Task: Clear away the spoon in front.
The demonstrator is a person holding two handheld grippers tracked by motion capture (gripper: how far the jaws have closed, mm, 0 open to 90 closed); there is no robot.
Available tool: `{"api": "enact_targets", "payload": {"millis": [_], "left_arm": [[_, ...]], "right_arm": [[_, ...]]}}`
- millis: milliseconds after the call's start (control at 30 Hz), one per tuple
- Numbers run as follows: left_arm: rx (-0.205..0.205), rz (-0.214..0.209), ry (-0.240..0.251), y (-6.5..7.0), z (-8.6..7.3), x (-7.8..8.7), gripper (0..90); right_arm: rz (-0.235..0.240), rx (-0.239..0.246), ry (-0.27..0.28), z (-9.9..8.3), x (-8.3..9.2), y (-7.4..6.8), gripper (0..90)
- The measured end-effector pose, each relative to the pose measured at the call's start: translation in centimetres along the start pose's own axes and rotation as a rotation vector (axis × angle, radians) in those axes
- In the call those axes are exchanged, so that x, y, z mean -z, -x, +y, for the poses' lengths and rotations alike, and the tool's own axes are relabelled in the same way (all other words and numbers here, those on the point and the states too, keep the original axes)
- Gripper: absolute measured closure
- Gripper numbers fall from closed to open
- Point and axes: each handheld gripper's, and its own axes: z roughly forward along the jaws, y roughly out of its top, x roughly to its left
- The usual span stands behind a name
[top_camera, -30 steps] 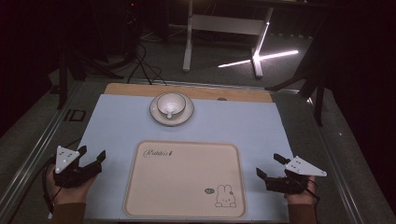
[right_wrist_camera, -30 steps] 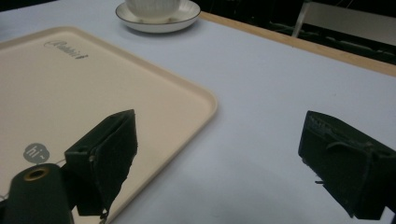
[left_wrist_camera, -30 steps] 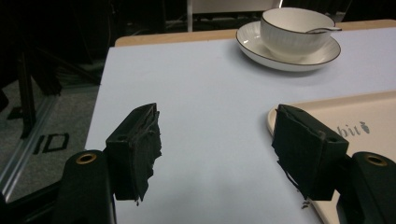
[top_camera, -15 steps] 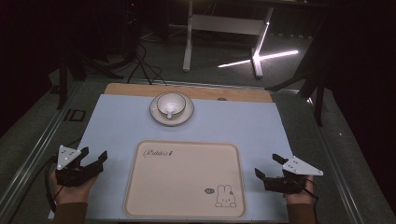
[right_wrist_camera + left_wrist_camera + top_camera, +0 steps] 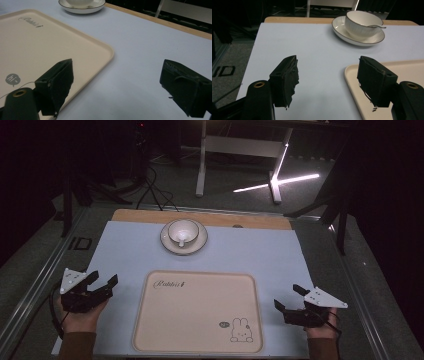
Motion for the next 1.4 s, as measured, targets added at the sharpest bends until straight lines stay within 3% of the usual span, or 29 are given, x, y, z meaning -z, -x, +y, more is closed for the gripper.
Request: {"api": "enact_targets", "payload": {"millis": [333,800,1400], "left_arm": [[-0.054,-0.006,0.016,1.2,1.8,-1.3,32.1],[-0.066,-0.032,0.015,2.8,2.8,-3.6,32.2],[-0.064,-0.02,0.037,3.7,4.5,-5.4,32.1]], "right_arm": [[-0.006,0.002,0.007,0.0,0.1,0.1,11.6],[-0.007,0.003,0.007,0.0,0.2,0.1,11.6],[-0.005,0.004,0.007,0.0,0.2,0.2,11.6]]}}
